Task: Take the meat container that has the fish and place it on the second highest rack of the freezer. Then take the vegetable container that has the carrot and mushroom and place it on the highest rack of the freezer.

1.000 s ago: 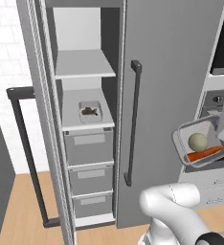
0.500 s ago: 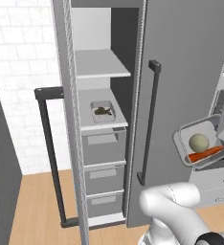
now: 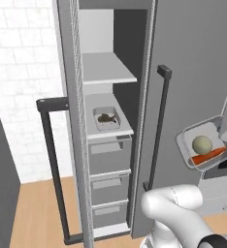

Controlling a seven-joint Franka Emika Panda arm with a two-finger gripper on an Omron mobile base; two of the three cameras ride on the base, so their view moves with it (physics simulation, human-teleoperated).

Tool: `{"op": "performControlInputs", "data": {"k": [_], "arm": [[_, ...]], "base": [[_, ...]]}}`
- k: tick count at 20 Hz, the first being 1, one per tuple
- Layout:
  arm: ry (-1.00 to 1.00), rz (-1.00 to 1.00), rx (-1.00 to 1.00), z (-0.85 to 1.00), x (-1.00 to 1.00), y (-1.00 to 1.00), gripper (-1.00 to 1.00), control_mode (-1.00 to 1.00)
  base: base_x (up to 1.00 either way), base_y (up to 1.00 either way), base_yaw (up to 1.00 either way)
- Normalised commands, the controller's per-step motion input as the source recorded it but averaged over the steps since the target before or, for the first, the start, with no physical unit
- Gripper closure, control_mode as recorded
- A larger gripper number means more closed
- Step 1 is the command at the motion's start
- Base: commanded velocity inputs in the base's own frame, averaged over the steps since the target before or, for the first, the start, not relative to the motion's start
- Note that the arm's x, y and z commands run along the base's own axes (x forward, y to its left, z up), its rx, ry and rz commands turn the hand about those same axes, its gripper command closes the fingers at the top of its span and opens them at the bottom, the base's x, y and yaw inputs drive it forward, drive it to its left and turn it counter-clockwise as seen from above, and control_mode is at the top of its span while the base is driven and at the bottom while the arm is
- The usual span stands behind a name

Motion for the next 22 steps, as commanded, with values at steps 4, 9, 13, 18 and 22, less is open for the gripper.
{"op": "performControlInputs", "data": {"k": [4,9,13,18,22], "arm": [[0.00,0.00,0.00,0.00,0.00,0.00,1.00,1.00],[0.00,-0.25,0.02,0.18,-0.06,0.39,1.00,-1.00],[0.06,-0.38,0.14,0.37,-0.03,0.39,1.00,-1.00],[0.10,-0.46,0.31,0.43,-0.06,0.44,1.00,-1.00],[0.02,-0.58,0.36,0.15,0.00,0.47,1.00,-1.00]], "base": [[-0.06,0.46,-0.14],[0.00,0.00,0.00],[0.00,0.00,0.00],[0.00,0.00,0.00],[0.00,0.00,0.00]]}}
